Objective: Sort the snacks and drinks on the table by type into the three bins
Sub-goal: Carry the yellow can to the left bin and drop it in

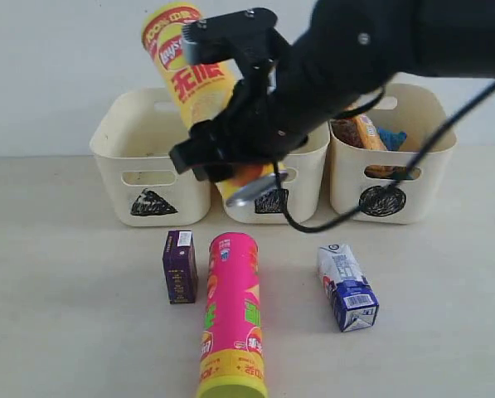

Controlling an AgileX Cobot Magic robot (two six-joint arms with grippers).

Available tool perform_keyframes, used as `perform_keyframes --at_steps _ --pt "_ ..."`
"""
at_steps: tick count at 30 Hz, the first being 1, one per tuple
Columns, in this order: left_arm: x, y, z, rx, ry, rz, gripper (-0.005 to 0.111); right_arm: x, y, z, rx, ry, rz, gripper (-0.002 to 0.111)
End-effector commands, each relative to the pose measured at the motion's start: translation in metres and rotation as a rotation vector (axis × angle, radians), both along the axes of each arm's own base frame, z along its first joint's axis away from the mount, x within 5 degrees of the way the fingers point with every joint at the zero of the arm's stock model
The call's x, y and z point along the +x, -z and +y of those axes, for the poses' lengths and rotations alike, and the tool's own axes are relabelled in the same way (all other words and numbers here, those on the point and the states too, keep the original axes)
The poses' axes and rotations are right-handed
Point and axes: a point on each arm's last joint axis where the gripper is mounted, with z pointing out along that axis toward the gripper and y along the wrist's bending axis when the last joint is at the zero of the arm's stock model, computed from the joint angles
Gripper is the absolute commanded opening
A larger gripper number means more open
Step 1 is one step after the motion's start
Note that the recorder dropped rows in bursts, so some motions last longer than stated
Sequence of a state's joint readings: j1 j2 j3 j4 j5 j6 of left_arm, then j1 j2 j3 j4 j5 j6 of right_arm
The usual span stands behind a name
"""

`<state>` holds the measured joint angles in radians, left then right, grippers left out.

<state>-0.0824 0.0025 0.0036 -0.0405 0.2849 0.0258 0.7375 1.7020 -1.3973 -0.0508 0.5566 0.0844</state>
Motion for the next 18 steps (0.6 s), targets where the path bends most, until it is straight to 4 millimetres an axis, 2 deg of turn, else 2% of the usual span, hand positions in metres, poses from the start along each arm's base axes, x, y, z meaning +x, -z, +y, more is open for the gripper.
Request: perform_keyframes --at_steps 1,5,12,18 --pt "0.0 -0.002 0.0 -0.01 -0.004 -0.012 0.004 0.031 -0.005 0.028 -0.016 -0.037 -0.049 0.0" --pt "0.0 -0.002 0.0 -0.01 -0.004 -0.012 0.004 0.058 0.002 0.052 -0.016 -0.044 -0.063 0.0" --pt "0.0 -0.002 0.0 -0.01 -0.004 -0.012 0.004 0.1 0.007 0.091 0.086 -0.044 -0.181 0.0" --pt "0.0 -0.002 0.0 -0.01 -0.004 -0.012 0.004 0.143 0.027 0.106 0.197 0.017 -0.253 0.0"
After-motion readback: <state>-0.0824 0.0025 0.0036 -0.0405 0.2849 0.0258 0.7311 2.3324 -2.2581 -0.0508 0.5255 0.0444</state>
